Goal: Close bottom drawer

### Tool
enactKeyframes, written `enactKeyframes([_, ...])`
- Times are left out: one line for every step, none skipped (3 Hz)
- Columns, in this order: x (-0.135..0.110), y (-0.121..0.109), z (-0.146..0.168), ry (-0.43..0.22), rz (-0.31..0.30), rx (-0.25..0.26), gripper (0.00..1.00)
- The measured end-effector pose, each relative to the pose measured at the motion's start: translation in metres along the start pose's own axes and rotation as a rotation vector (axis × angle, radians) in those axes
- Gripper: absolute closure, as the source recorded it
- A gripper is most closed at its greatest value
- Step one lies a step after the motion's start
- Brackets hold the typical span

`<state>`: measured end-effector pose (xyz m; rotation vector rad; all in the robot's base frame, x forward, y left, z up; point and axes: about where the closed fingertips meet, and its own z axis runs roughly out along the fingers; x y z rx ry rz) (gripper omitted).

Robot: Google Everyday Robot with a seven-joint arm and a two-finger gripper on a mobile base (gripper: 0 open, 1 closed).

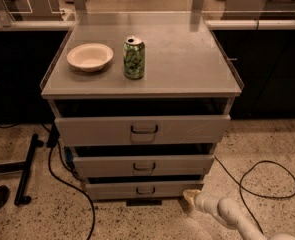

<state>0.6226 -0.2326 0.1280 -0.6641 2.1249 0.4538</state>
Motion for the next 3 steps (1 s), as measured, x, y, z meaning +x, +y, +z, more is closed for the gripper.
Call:
enactKeyframes([0.0054,0.0008,-0.0043,0.022,0.005,-0.009,1.00])
enactKeyframes([0.0109,0.0013,-0.0096,0.044,0.006,-0.019,1.00])
enactKeyframes([0.0144,0.0027,-0.0127,0.060,0.002,-0.021,1.00])
